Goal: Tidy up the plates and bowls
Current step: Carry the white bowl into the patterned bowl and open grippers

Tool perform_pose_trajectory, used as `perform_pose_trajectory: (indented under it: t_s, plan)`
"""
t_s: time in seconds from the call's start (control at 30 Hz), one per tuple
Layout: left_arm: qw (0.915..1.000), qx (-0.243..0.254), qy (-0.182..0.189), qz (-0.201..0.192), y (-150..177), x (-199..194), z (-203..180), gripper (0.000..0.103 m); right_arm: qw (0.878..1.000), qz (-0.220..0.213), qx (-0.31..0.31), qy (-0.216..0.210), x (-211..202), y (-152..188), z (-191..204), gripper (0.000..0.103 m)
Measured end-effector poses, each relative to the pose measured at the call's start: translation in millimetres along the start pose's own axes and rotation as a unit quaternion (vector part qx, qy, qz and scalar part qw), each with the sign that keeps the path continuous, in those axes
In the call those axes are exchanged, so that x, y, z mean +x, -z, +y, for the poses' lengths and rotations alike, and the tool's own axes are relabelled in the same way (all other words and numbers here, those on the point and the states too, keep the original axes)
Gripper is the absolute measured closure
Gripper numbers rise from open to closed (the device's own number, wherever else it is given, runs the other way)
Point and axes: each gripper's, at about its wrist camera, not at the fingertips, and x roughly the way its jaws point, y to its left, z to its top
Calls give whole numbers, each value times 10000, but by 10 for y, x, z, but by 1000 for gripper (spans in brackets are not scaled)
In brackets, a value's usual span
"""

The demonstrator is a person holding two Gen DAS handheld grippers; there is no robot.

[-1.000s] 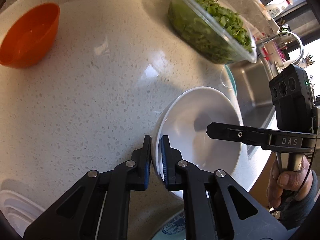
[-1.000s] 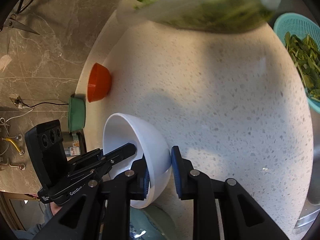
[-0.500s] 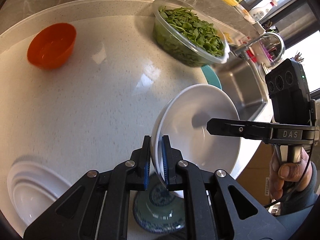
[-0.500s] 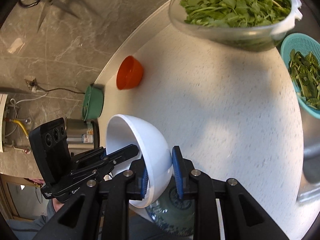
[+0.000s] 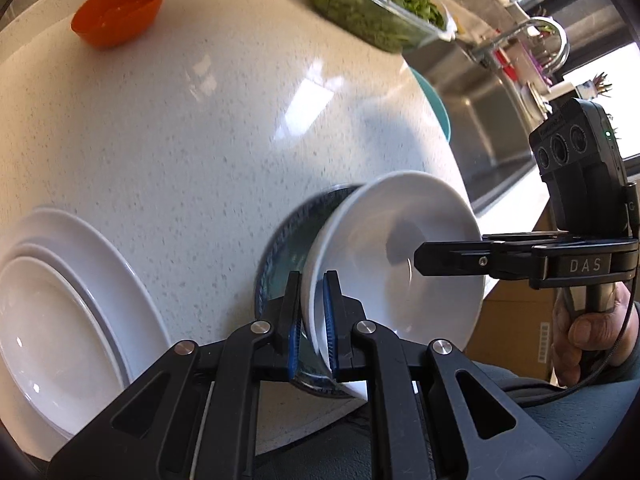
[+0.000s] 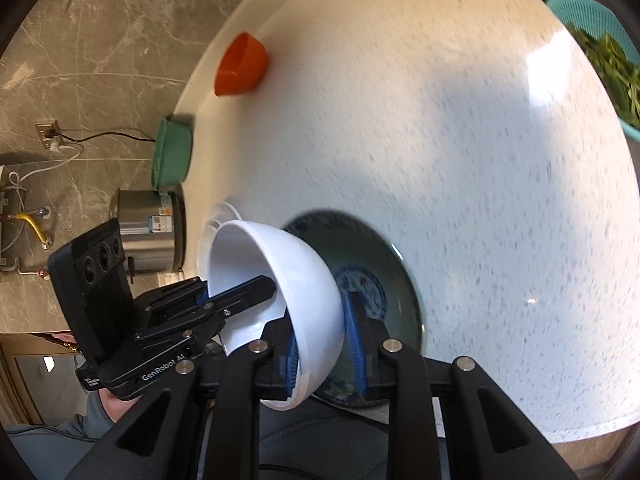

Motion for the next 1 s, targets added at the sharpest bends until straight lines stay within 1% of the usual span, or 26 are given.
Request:
perform_pose_trajectory:
  t_s: [0.27, 0.4, 0.53, 0.77, 0.87, 0.9, 0.93, 1.0]
  plan:
    - [9995, 149, -97, 259, 156, 291, -33, 94, 9997, 7, 94, 203, 160, 128, -149, 78]
    - [9992, 213, -209, 252, 179, 340, -56, 94, 9995, -19, 26, 302, 229, 143, -130, 78]
    - [9993, 223, -229, 181, 107, 402, -80, 94, 9987, -60, -130, 484, 298, 148, -56, 78]
    - [9997, 121, -151, 138, 88, 366, -6, 93, 9965, -98, -336, 765, 329, 163, 40, 78]
    - [10000, 26, -58, -16, 81, 275, 47, 87, 9961, -101, -351, 800, 331, 156, 37, 78]
    - [10000, -7, -63, -71, 79, 252, 51, 82, 9960, -104, -355, 812, 333, 155, 43, 78]
    - [9999, -37, 20, -92, 76, 228, 66, 78, 9960, -110, -341, 821, 333, 153, 47, 78]
    - [9999, -42, 101, -118, 77, 197, 65, 73, 9955, -103, -366, 866, 315, 142, 44, 78]
